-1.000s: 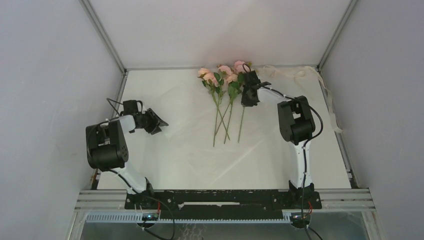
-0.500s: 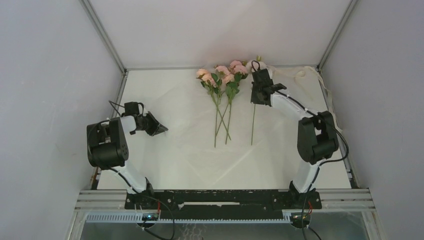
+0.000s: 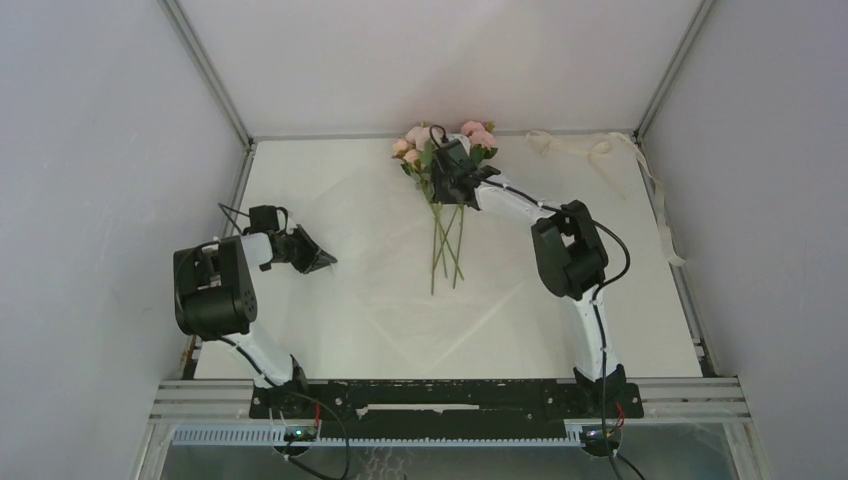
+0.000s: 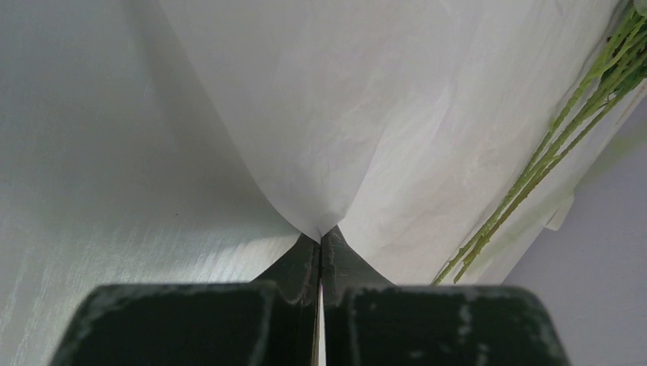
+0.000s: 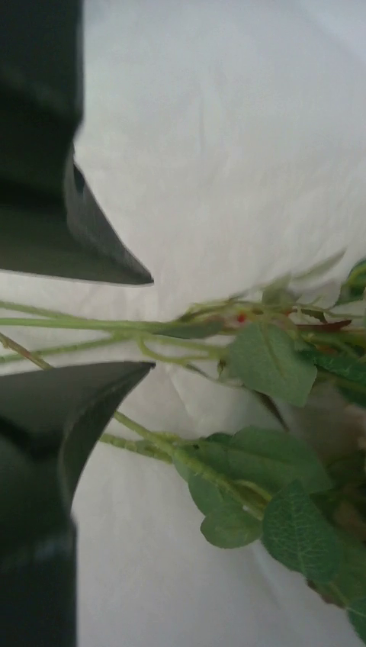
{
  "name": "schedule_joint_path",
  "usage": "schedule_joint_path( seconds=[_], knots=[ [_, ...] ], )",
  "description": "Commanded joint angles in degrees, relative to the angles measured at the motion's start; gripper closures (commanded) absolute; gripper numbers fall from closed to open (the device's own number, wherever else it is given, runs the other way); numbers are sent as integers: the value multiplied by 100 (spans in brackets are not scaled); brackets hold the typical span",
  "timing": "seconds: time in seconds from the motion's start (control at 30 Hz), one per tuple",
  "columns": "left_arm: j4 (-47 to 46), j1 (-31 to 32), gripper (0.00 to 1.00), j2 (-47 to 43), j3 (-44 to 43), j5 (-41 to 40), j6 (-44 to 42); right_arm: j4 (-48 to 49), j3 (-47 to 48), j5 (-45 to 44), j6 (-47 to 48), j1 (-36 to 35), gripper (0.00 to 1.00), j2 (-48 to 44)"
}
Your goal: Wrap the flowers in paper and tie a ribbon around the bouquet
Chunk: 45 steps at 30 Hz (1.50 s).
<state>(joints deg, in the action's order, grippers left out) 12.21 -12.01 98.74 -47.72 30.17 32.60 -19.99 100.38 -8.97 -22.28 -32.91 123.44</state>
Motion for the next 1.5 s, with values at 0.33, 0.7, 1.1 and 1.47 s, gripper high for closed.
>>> schedule_joint_path(
  seconds=[0.33, 0.7, 1.1, 1.47],
  knots=[
    [1, 6, 100, -210, 157, 93, 62, -103, -1876, 255, -16, 355, 38, -1647],
    [18, 3, 100, -526, 260, -36, 27, -1079, 71, 165, 339, 526, 68, 257],
    [27, 7, 100, -447, 308, -83, 52, -1133, -1082, 1530, 600, 696, 63, -1256],
    [355, -95, 52, -798, 95, -235, 14, -2057, -3489, 1156, 234, -885, 50, -3161]
  ],
)
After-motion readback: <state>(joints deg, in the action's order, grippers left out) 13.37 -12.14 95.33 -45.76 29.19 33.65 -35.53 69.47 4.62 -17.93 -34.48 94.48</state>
